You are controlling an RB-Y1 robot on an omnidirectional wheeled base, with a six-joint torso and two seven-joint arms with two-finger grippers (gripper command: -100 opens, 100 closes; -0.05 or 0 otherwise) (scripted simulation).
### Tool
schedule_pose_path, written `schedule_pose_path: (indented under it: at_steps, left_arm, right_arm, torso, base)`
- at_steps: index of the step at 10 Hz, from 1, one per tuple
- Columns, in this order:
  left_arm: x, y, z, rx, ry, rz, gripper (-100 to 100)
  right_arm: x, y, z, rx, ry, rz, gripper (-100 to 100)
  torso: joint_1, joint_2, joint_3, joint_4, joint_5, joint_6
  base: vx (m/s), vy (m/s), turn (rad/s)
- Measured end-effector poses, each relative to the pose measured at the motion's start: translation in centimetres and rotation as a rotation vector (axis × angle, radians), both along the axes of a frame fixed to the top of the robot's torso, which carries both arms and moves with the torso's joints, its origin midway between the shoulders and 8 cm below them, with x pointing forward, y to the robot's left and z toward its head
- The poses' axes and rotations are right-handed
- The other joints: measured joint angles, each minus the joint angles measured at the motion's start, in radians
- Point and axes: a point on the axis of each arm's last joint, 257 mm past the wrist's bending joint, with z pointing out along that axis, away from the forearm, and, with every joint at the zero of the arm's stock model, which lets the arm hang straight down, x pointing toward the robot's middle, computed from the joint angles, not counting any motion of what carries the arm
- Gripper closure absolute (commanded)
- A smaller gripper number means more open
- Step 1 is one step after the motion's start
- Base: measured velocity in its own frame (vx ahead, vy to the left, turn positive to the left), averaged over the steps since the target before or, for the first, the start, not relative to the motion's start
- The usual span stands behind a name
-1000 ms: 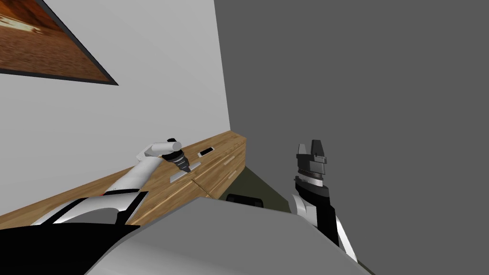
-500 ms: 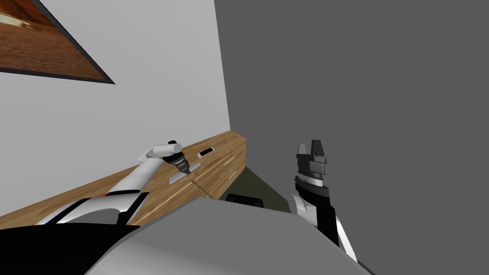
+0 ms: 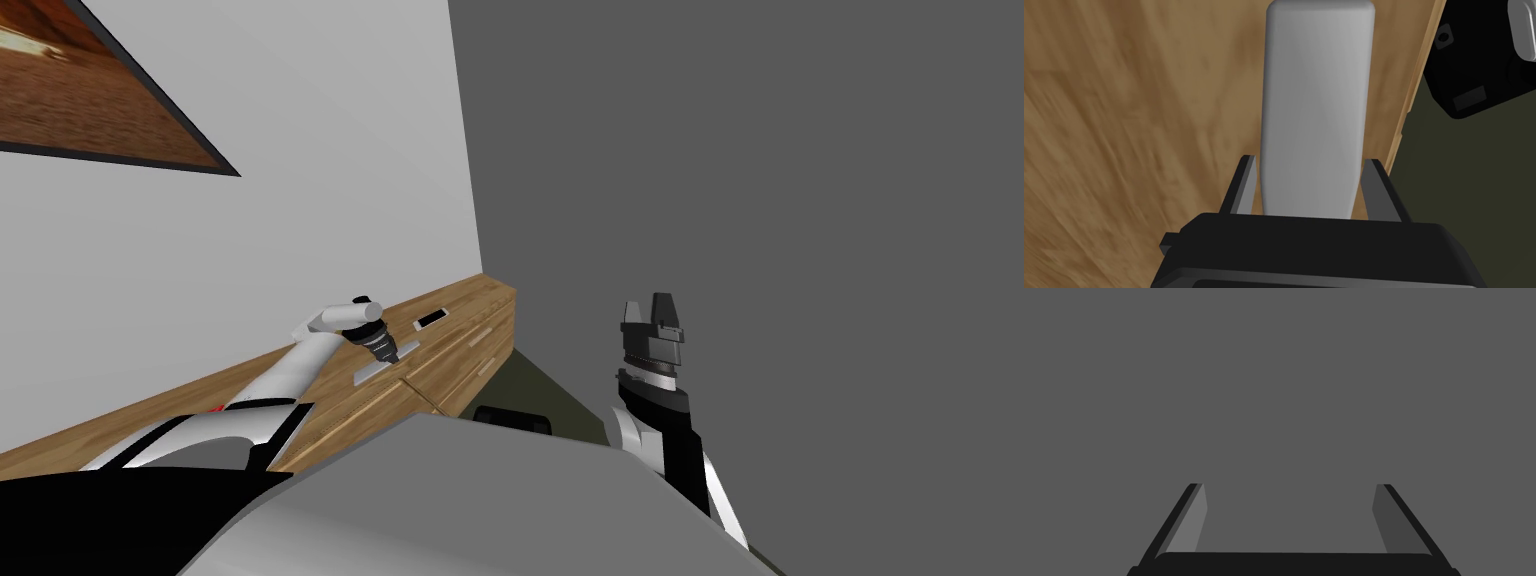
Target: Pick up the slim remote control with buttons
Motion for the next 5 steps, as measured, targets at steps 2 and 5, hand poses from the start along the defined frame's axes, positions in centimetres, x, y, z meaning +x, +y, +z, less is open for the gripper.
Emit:
schedule_pose_path:
  at_steps: [2,5]
  left_arm:
    - [0.0,0.0,0.0,0.0,0.0,0.0,0]
    - [0.3,-0.1,1.4,0.001,-0.002,-0.002,100]
  right_arm:
    - [0.0,0.0,0.0,0.0,0.0,0.0,0]
    - [0.0,0.0,0.0,0.0,0.0,0.0,0]
  torso:
    - [0.0,0.0,0.0,0.0,0.0,0.0]
    - [-0.001,0.0,0.0,0.0,-0.001,0.0]
  base:
    - [0.0,0.0,0.0]
    - [-0.001,0.002,0.002]
